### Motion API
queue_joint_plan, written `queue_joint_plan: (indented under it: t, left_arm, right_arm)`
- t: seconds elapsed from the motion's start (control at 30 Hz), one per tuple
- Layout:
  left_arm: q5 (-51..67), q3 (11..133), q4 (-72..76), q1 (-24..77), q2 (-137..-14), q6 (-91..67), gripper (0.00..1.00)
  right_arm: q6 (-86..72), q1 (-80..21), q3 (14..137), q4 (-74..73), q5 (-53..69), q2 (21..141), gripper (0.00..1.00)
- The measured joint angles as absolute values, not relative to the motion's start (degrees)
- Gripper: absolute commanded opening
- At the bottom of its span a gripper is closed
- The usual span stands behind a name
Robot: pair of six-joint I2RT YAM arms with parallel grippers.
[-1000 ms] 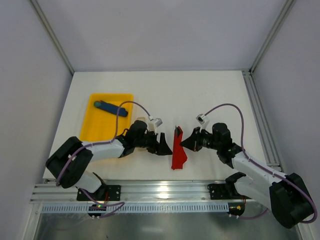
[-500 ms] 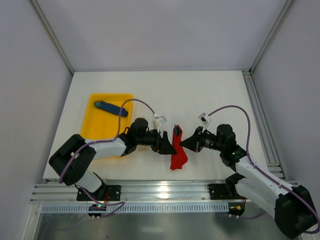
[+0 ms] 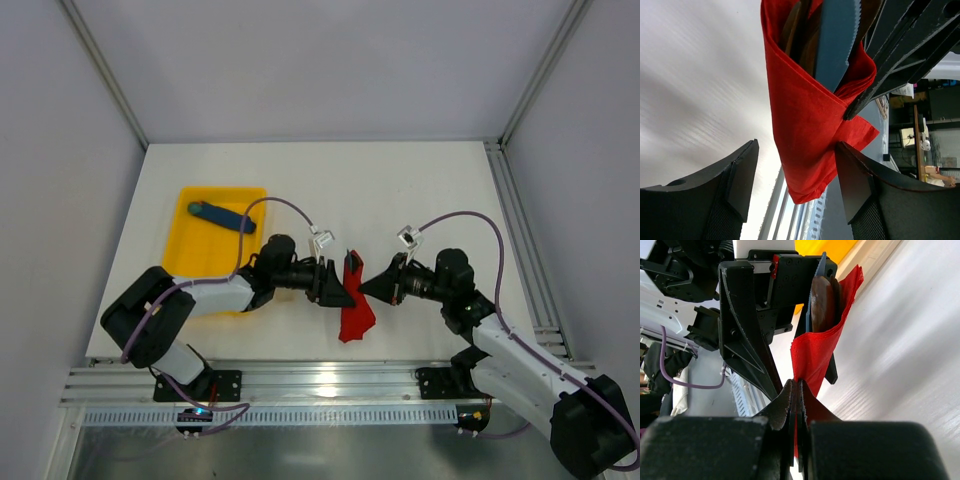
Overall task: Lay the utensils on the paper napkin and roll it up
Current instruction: Pick up the utensils from the center of the board.
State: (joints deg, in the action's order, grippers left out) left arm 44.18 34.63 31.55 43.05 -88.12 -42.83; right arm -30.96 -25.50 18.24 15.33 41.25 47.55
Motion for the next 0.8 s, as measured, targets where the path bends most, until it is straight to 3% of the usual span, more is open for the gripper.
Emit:
queue_joint_plan:
  t: [0.43, 0.53, 0.7, 0.8]
  left_arm:
    - [45.9, 36.1, 31.9, 43.4, -88.1, -43.2, 0.50]
    - [46.2, 36.4, 31.9, 43.4, -88.1, -43.2, 0.42]
    - [46.1, 36.7, 31.4, 43.4, -88.1, -43.2, 0.16]
    - [45.6, 37.5, 29.6, 43.5, -88.1, -43.0, 0.07]
  right_arm:
    - [-32.6, -25.5, 18.2, 17.0, 42.9, 47.5, 0.04]
    - [-32.9, -25.5, 18.2, 17.5, 43.0, 47.6, 0.04]
    - [-32.9, -25.5, 18.2, 17.5, 43.0, 48.1, 0.04]
    - [-32.2, -25.5, 18.3, 15.6, 41.6, 47.9, 0.13]
